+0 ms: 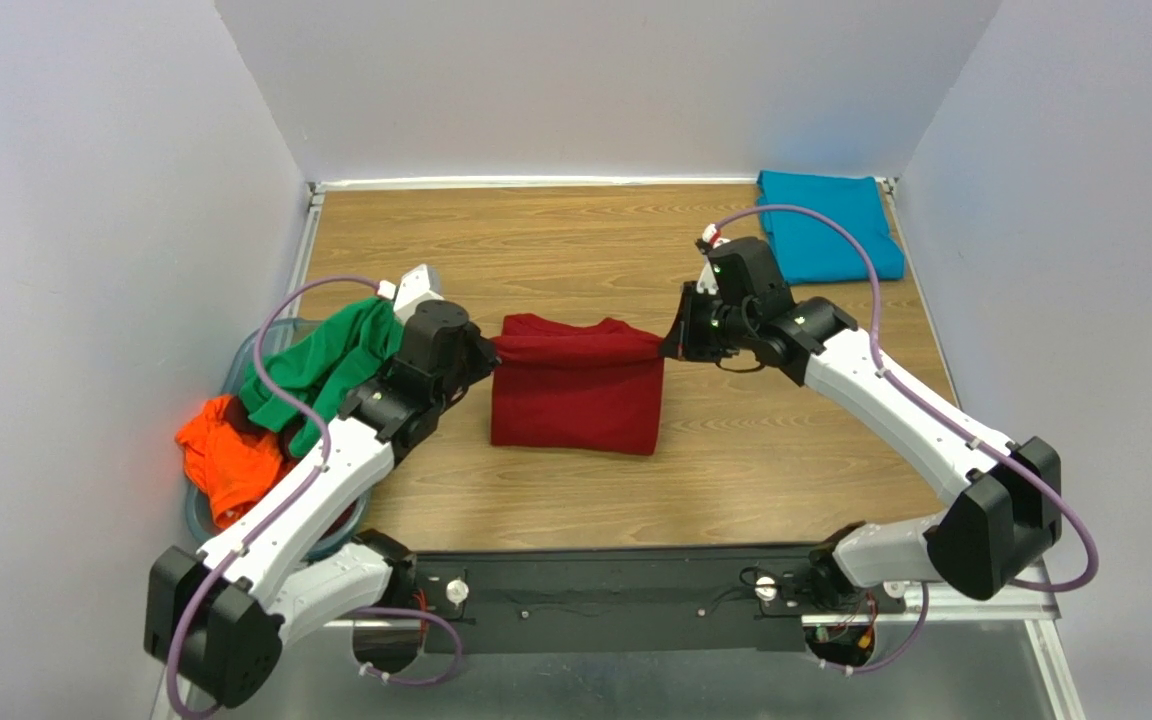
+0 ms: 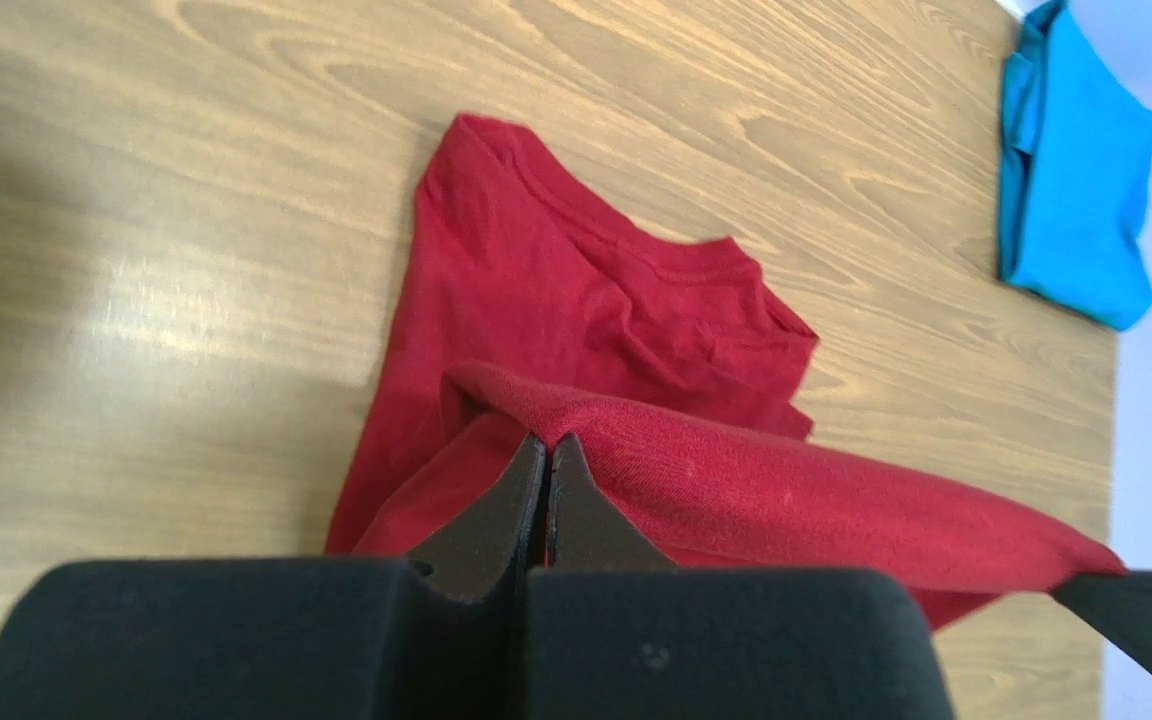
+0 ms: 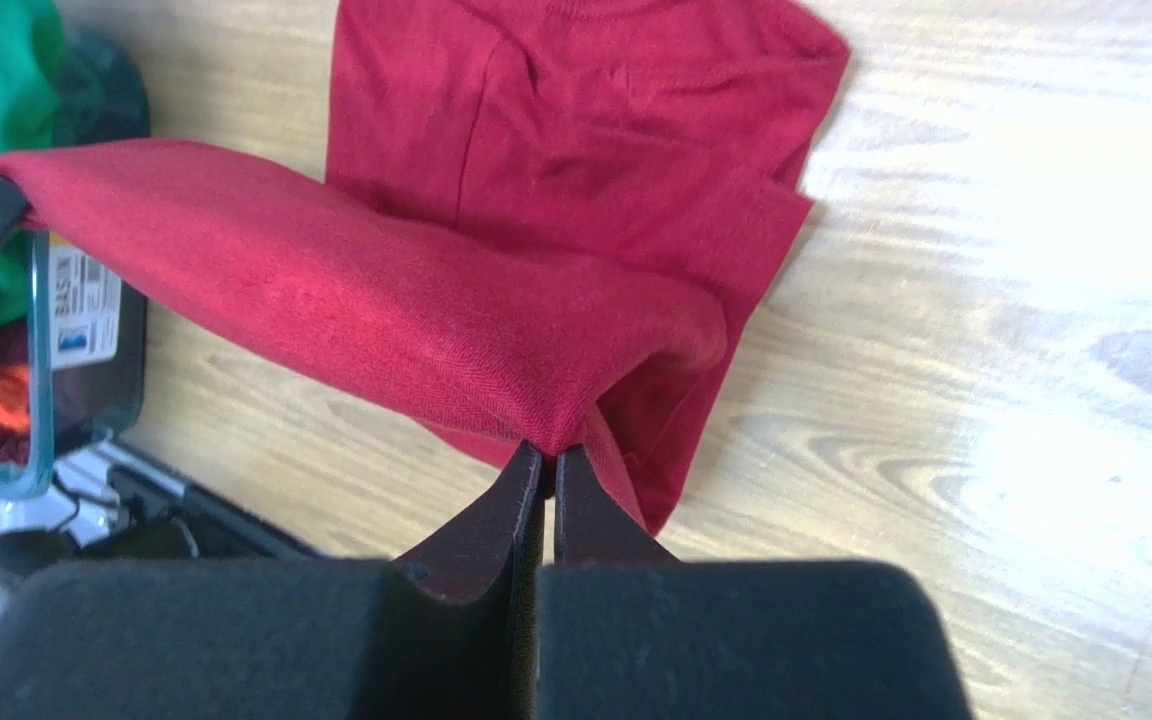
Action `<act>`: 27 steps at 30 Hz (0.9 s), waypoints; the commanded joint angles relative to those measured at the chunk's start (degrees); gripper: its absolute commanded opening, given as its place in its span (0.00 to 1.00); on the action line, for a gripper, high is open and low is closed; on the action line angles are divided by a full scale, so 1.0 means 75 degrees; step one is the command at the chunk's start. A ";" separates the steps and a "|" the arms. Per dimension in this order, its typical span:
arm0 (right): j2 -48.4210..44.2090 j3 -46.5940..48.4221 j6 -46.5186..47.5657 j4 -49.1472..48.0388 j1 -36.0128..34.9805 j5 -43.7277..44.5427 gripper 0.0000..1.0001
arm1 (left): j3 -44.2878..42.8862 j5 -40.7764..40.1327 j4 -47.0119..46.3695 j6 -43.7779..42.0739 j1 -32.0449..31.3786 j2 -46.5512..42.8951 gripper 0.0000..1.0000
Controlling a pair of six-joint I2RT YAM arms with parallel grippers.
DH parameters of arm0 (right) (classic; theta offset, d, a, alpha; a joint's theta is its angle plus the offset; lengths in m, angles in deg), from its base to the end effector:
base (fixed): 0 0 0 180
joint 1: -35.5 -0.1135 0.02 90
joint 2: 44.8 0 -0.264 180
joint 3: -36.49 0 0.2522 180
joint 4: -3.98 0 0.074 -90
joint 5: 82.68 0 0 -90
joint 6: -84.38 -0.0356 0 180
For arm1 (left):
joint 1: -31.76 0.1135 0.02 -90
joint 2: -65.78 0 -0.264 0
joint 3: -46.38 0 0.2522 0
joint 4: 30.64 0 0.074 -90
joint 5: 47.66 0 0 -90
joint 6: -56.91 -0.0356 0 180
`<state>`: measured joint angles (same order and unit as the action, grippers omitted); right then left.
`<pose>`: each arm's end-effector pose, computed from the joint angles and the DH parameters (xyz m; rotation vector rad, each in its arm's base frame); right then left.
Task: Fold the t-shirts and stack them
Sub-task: Fold the tshirt
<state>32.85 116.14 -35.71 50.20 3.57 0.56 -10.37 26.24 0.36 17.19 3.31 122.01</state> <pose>0.2473 0.1590 0.3039 -0.0998 2.4341 0.6530 0.1970 -0.0955 0.2804 -0.5694 2.0478 -0.5367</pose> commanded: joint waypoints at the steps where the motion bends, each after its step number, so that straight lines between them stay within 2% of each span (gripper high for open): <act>1: 0.0229 0.0343 0.0097 -0.0216 0.0014 0.0726 0.07 | -0.0561 -0.0677 -0.0306 -0.0411 0.0101 0.0623 0.00; 6: 0.0650 0.0508 0.0144 -0.0251 0.0084 0.0773 0.07 | -0.1101 -0.0760 -0.0130 -0.0552 0.0195 0.1513 0.00; 27: 0.2631 0.1387 0.0015 -0.0403 0.0494 0.1054 0.08 | -0.2050 -0.0666 -0.0681 -0.0927 0.0664 0.3705 0.00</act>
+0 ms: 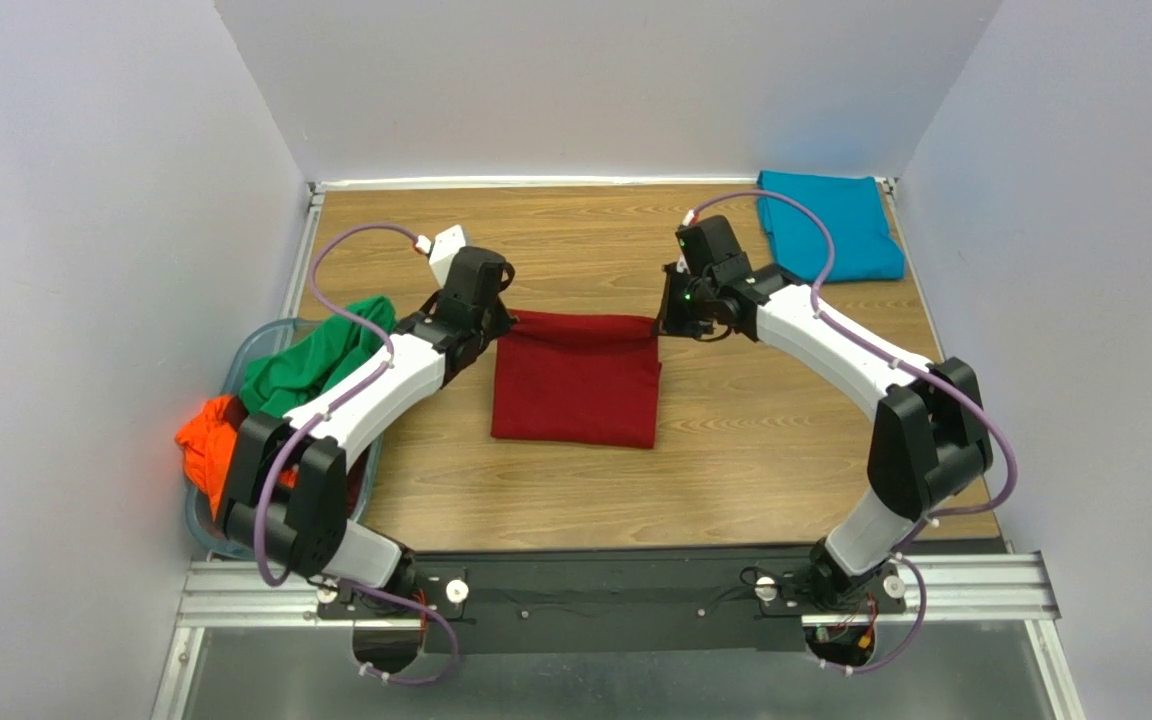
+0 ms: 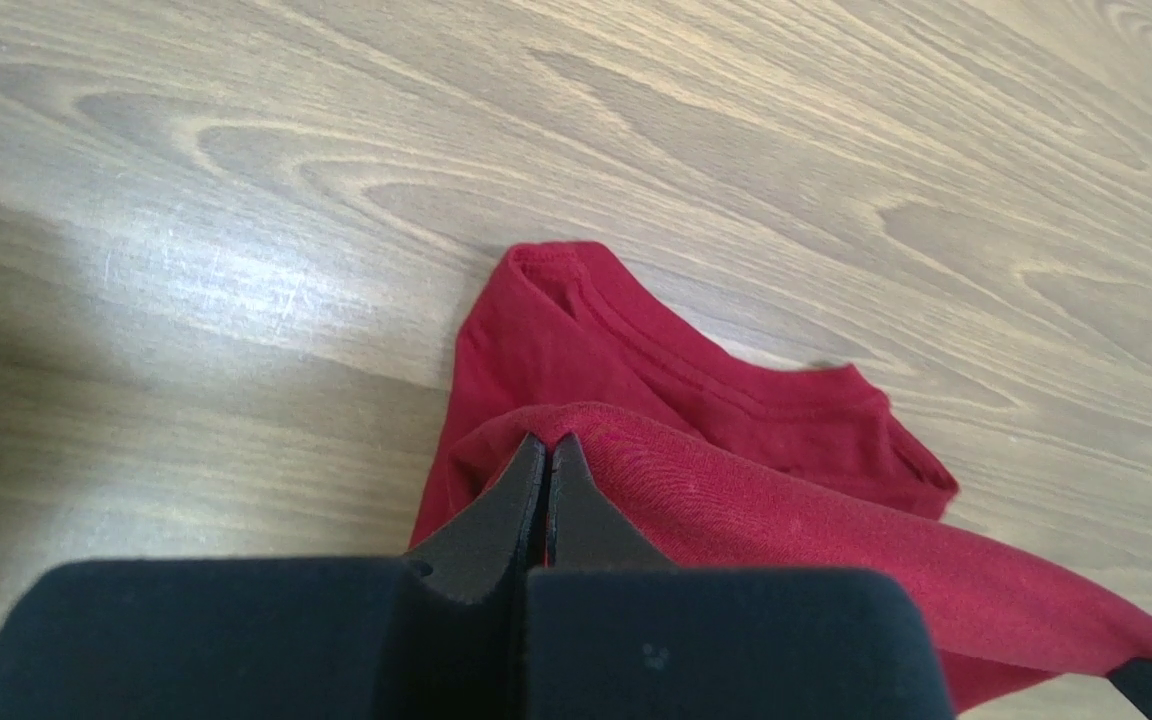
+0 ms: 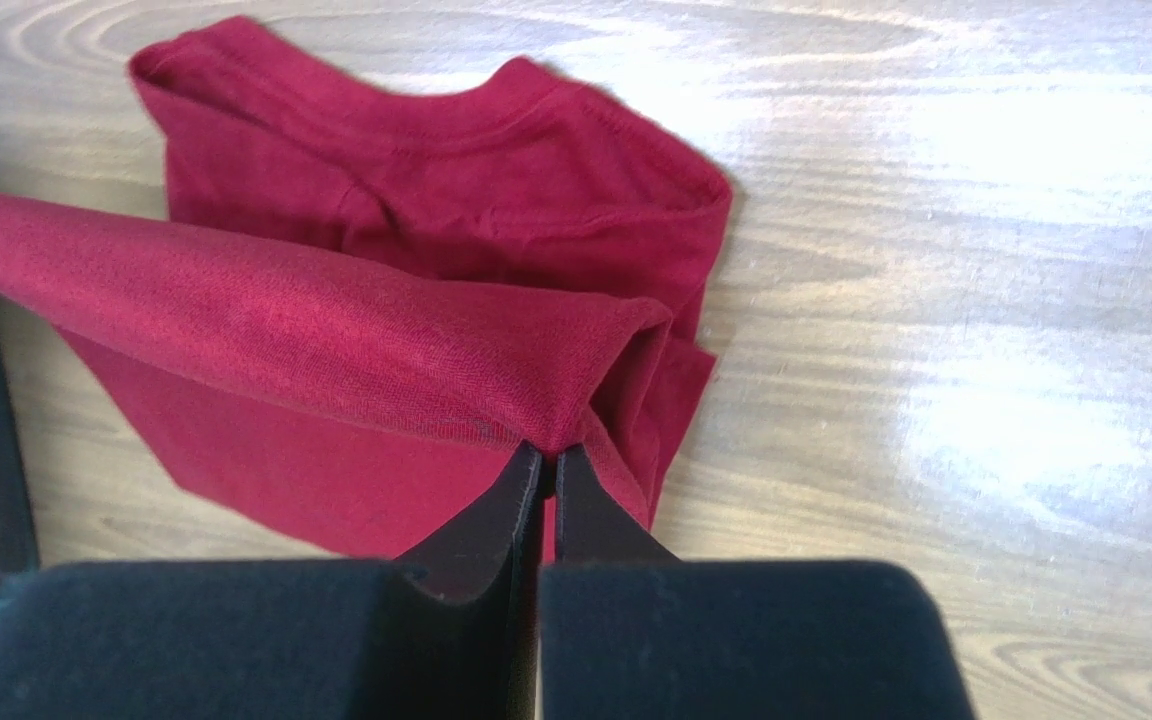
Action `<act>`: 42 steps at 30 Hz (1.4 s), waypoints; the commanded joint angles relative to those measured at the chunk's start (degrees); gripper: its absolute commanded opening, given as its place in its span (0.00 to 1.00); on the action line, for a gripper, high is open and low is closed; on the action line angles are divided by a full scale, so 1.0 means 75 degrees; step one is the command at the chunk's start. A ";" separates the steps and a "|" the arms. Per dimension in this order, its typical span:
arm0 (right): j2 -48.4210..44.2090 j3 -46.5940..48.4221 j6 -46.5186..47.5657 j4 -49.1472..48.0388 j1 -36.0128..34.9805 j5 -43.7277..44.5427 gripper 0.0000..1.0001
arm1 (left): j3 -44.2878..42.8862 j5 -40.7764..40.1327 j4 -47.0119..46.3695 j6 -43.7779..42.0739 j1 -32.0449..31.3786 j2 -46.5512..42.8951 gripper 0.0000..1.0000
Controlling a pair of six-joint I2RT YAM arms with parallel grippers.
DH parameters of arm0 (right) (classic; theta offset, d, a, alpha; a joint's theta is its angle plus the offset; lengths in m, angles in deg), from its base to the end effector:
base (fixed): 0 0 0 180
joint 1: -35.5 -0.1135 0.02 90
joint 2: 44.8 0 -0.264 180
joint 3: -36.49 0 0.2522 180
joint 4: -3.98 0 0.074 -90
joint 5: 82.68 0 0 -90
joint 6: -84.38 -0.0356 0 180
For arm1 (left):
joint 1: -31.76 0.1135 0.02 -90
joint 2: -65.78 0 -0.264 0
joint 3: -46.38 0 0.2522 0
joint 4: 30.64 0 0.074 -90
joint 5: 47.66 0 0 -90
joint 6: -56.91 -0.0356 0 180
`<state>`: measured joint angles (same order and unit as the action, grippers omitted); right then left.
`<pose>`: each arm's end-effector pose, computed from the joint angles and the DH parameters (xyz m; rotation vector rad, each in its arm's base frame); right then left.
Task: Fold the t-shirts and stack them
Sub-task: Fold the tshirt, then neatly place the folded tshirt to the corner
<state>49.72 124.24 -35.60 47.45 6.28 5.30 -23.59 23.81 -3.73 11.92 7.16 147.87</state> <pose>0.3147 0.1775 0.2627 0.0006 2.5117 0.4871 0.2902 -0.1204 0.2542 -0.5635 2.1555 -0.3068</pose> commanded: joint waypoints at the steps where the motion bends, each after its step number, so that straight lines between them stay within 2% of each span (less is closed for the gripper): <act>1: 0.0474 0.0352 0.0012 -0.0048 0.0168 0.0457 0.08 | -0.0322 -0.0343 -0.0124 -0.0225 0.0197 0.0444 0.00; 7: 0.1446 0.0797 -0.0093 -0.0188 0.0332 0.0633 0.12 | -0.0580 -0.0238 -0.0264 -0.0318 0.0409 0.1206 0.01; 9: 0.1635 0.0973 -0.0081 -0.0223 0.0344 0.0656 0.20 | -0.0744 -0.0156 -0.0276 -0.0365 0.0514 0.1313 0.08; 10: 0.1798 0.1182 -0.0081 -0.0212 0.0356 0.0679 0.25 | -0.0779 -0.0144 -0.0323 -0.0400 0.0514 0.1371 0.15; 11: 0.1834 0.1266 -0.0046 -0.0224 0.0356 0.0657 0.43 | -0.0826 -0.0132 -0.0335 -0.0424 0.0514 0.1337 0.41; 12: 0.1858 0.1336 -0.0034 -0.0224 0.0356 0.0645 0.65 | -0.0861 -0.0109 -0.0347 -0.0459 0.0514 0.1302 0.58; 13: 0.1847 0.1430 -0.0034 -0.0224 0.0356 0.0610 0.94 | -0.0873 -0.0039 -0.0358 -0.0517 0.0514 0.1255 0.83; 14: 0.1754 0.1431 -0.0034 -0.0224 0.0356 0.0540 1.00 | -0.0885 -0.0026 -0.0335 -0.0576 0.0514 0.1197 0.98; 18: 0.1273 0.1139 -0.0011 -0.0259 0.0356 0.0317 1.00 | -0.0582 0.0196 -0.0382 -0.0611 0.0514 0.0775 0.98; 24: 0.0208 -0.0008 0.0071 -0.0809 0.0344 -0.1238 1.00 | 0.0110 0.1437 -0.0956 -0.0845 0.0491 0.0038 0.98; 26: -0.0097 -0.0337 0.0013 -0.0985 0.0344 -0.1382 1.00 | 0.0251 0.1660 -0.0968 -0.0869 0.0410 -0.0267 0.98; 30: -0.0836 -0.1228 -0.0244 -0.1196 0.0344 -0.0683 1.00 | 0.1034 0.1299 -0.1178 -0.0939 0.0222 -0.1707 0.98; 34: -0.1434 -0.1920 -0.0374 -0.1313 0.0344 -0.0364 1.00 | 0.1900 0.0912 -0.1377 -0.0799 0.0221 -0.3929 0.98; 35: -0.1562 -0.2095 -0.0409 -0.1313 0.0344 -0.0328 1.00 | 0.2090 0.0505 -0.1459 -0.0683 0.0210 -0.4319 0.98; 37: -0.1610 -0.2295 -0.0491 -0.1383 0.0344 -0.0246 1.00 | 0.2641 -0.0349 -0.1541 0.0019 0.0210 -0.5383 0.98; 39: -0.1564 -0.2378 -0.0515 -0.1442 0.0344 -0.0200 1.00 | 0.3085 -0.0705 -0.1694 0.0267 0.0210 -0.6298 0.98; 42: -0.1272 -0.2425 -0.0655 -0.1595 0.0344 -0.0269 1.00 | 0.3391 -0.1069 -0.1729 0.0607 0.0210 -0.6970 0.98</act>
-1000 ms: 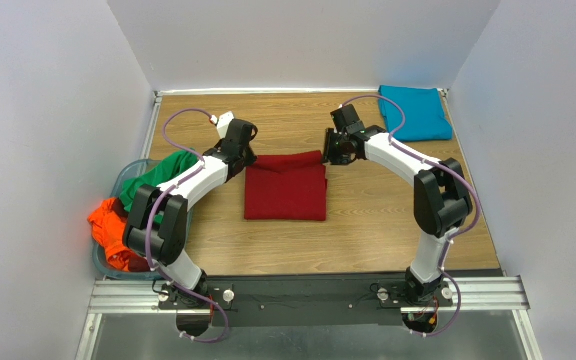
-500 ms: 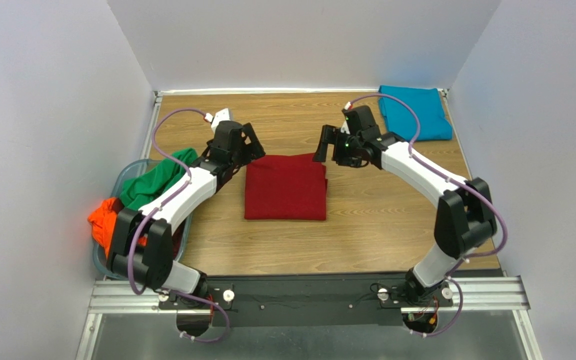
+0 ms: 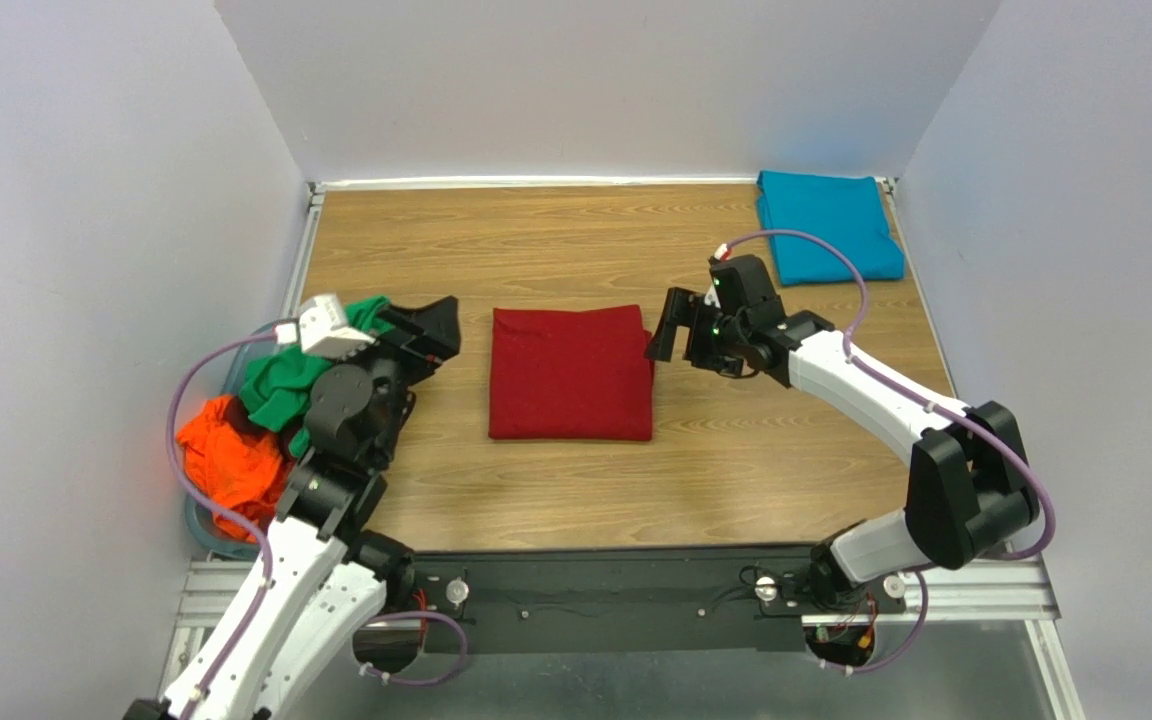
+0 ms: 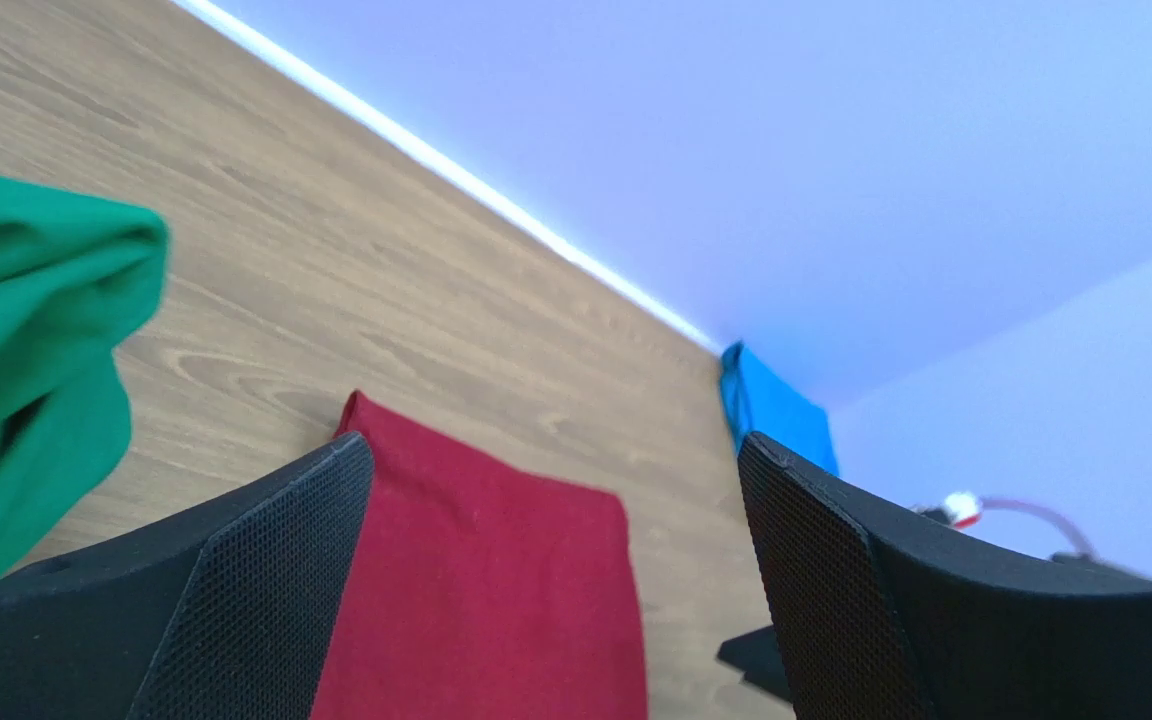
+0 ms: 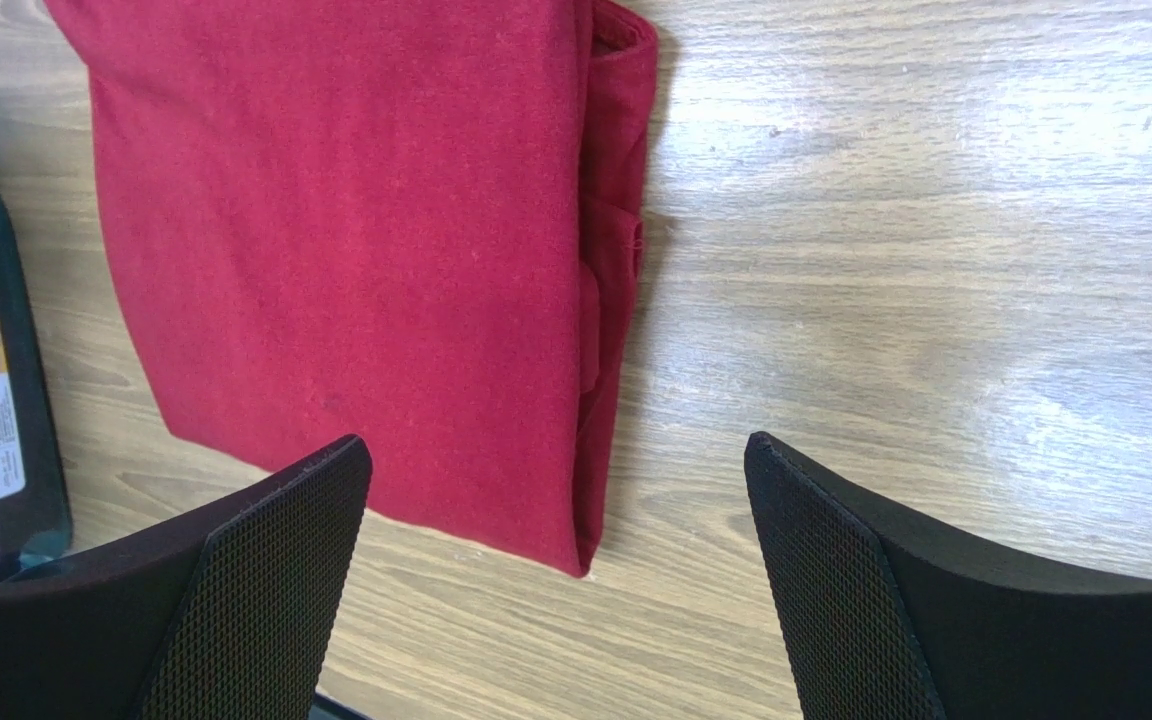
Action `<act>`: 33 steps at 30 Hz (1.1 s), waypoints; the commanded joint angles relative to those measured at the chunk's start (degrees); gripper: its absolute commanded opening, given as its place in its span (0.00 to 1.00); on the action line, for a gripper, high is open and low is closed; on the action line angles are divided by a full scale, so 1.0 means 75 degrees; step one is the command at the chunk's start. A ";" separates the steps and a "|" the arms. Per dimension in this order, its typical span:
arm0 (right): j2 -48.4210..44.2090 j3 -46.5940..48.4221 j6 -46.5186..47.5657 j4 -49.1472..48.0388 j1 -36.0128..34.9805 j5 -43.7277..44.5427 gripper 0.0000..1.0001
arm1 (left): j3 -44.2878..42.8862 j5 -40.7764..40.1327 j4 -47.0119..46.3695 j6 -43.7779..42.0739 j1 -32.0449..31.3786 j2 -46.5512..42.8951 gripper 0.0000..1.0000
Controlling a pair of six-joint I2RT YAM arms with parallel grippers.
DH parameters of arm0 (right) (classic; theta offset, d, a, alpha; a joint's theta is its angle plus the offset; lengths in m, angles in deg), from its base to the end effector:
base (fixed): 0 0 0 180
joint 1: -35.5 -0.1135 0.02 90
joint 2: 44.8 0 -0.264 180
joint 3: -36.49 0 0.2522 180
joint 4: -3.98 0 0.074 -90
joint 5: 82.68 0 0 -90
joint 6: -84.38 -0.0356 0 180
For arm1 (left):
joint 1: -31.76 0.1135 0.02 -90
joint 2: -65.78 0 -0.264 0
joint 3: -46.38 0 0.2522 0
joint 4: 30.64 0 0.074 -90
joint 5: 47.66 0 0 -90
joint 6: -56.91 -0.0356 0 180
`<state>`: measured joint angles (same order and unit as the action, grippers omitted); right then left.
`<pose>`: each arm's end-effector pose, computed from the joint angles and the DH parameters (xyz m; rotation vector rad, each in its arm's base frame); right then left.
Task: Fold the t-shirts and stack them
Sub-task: Neatly place the folded tshirt to the corner
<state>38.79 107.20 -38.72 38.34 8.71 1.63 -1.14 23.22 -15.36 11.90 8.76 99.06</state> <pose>0.2757 0.1432 0.2393 0.0882 2.4770 0.5910 0.1439 -0.0484 0.3184 -0.5668 1.5253 -0.6573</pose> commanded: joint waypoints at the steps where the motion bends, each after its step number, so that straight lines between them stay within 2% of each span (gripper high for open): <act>1: 0.0279 -0.0163 -0.0204 -0.0542 0.0009 0.0104 1.00 | 0.0446 -0.1049 -0.0168 0.0634 -0.0003 -0.0766 0.98; 5: 0.0841 -0.0070 -0.0040 -0.0906 0.0021 -0.0190 1.00 | 0.0493 -0.0956 -0.0086 0.0704 -0.0003 -0.1027 0.98; 14: 0.2352 0.0433 0.0101 -0.1387 -0.0050 -0.0705 0.99 | -0.0174 -0.0826 0.1108 0.0786 -0.0003 -0.0231 0.98; 21: 0.2846 0.0633 0.0183 -0.1457 -0.0202 -0.0905 0.95 | -0.0175 -0.0744 0.1134 0.0868 -0.0003 -0.0019 0.98; 27: 0.3209 0.0680 0.0160 -0.1481 -0.0424 -0.0964 0.80 | 0.0024 -0.0826 0.0970 0.0892 -0.0003 -0.0265 0.98; 28: 0.3326 0.0692 0.0125 -0.1481 -0.0506 -0.0917 0.73 | 0.0094 -0.0838 0.0946 0.0892 -0.0003 -0.0335 0.98; 30: 0.3397 0.0704 0.0078 -0.1504 -0.0577 -0.0835 0.65 | 0.0141 -0.0873 0.0899 0.0880 -0.0003 -0.0394 0.98; 31: 0.3479 0.0727 0.0008 -0.1493 -0.0658 -0.0661 0.54 | 0.0165 -0.0885 0.0887 0.0857 -0.0003 -0.0464 0.98; 33: 0.3573 0.0785 0.0007 -0.1493 -0.0717 -0.0507 0.44 | 0.0177 -0.0873 0.0864 0.0845 -0.0003 -0.0499 0.98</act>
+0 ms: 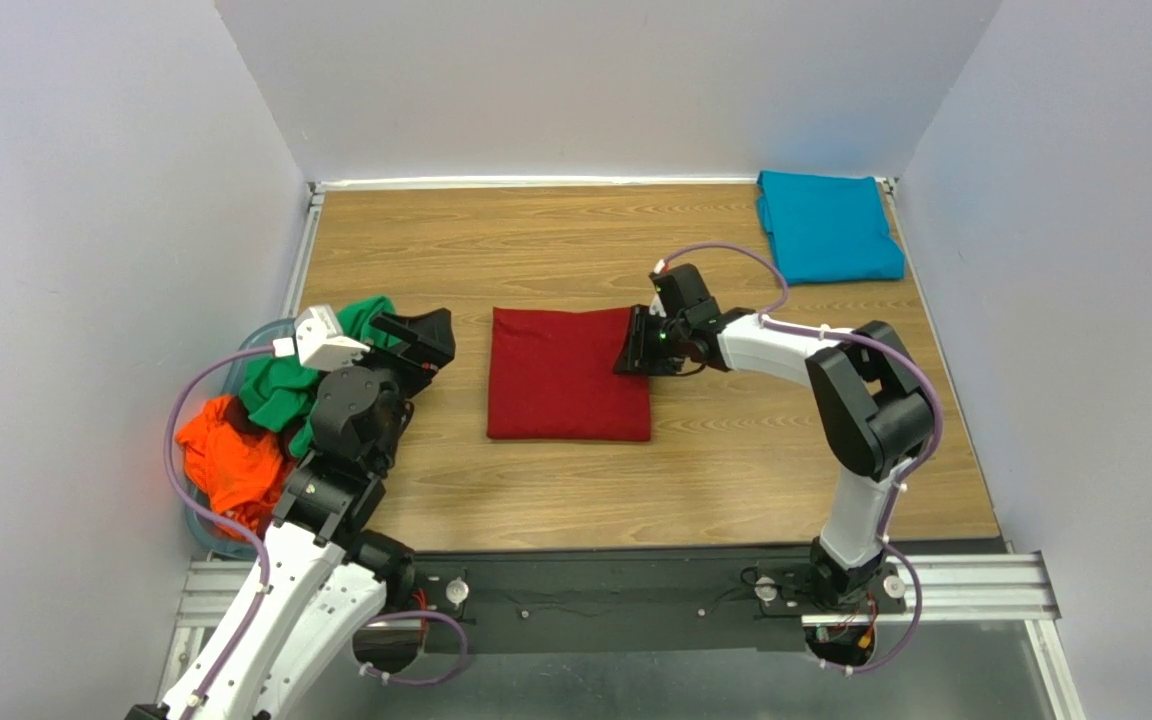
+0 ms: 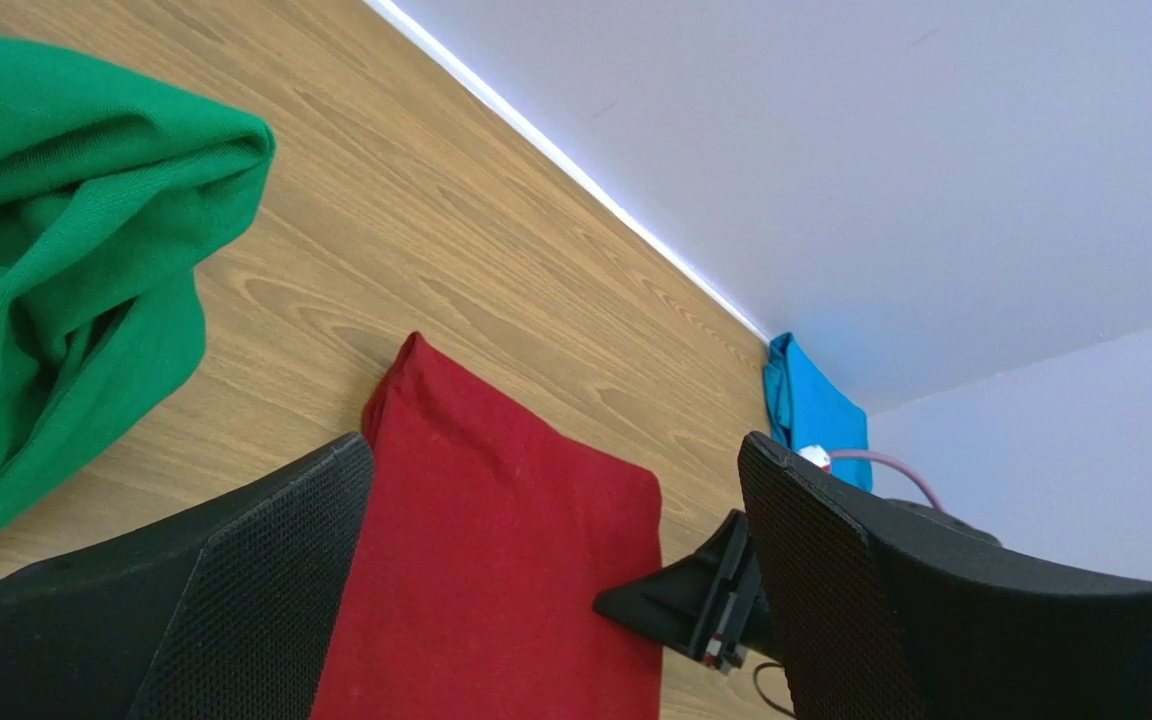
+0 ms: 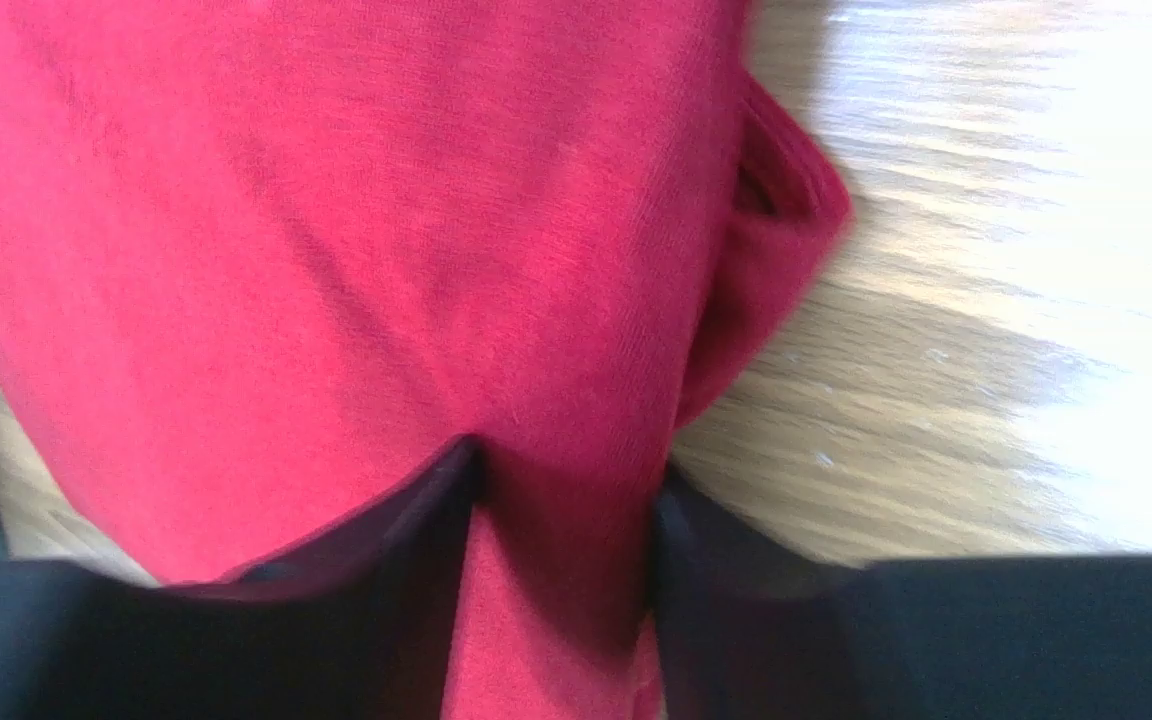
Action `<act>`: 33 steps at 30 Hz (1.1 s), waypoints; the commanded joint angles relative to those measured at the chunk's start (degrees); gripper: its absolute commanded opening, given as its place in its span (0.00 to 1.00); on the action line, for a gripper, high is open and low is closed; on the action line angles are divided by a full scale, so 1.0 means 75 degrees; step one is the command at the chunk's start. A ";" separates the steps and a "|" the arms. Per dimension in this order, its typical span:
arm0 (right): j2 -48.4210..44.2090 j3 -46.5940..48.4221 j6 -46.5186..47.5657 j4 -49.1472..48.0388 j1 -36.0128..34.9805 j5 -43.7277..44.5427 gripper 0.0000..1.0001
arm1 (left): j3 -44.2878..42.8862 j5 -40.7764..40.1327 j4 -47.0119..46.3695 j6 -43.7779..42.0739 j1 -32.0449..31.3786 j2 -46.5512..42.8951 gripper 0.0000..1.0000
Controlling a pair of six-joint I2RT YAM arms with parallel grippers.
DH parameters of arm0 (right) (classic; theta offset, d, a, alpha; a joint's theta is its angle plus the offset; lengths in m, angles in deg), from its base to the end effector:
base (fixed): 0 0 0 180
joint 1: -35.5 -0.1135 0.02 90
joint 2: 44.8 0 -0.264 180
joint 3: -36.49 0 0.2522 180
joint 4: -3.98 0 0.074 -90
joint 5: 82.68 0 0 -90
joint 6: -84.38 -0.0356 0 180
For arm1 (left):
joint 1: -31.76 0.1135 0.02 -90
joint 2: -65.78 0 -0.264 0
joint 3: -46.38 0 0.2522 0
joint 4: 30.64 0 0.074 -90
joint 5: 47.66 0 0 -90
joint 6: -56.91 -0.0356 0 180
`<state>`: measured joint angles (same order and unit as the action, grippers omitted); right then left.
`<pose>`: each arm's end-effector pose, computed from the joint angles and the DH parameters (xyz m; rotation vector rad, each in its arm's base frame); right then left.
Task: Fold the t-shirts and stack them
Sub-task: Neatly place the folded tshirt to the corner
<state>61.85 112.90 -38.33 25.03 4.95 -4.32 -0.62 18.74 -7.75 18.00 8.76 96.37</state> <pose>0.3250 0.2002 0.1545 -0.0438 2.5829 0.6996 0.1350 -0.0418 0.3071 -0.7135 1.5577 -0.6251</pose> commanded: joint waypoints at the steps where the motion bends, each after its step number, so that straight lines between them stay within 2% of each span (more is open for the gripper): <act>1: 0.0533 0.0060 -0.0010 0.0294 -0.0228 0.0414 0.37 | 0.0072 -0.0253 -0.0127 0.0020 -0.0003 -0.0153 0.98; 4: 0.0686 0.0259 0.0200 0.0294 -0.0240 0.0590 0.23 | 0.0025 -0.0147 -0.0162 -0.0097 -0.0003 -0.0141 0.98; 11: 0.0604 0.0880 0.1758 0.0305 -0.0251 0.1925 0.06 | -0.0010 -0.0182 -0.0104 -0.0156 -0.0003 -0.0071 0.98; 18: 0.0569 0.1653 0.3339 0.0540 -0.0240 0.3870 0.01 | -0.0022 -0.0310 -0.0021 -0.0215 -0.0003 -0.0082 0.98; 22: 0.0920 0.2110 0.4277 0.0563 -0.0228 0.5613 0.01 | 0.0072 -0.0370 -0.0033 -0.0179 -0.0003 -0.0071 0.98; 25: 0.1143 0.2462 0.5098 0.0552 -0.0193 0.6365 0.01 | 0.0072 -0.0393 -0.0022 -0.0179 -0.0003 -0.0047 0.98; 33: 0.1716 0.3620 0.6398 0.0528 0.0404 0.6778 0.01 | 0.0083 -0.0487 0.0037 -0.0168 -0.0003 -0.0035 0.98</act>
<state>72.34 134.98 2.17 28.96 5.63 39.99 -0.55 17.52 -7.71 17.30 8.76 96.18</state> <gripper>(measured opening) 0.179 0.983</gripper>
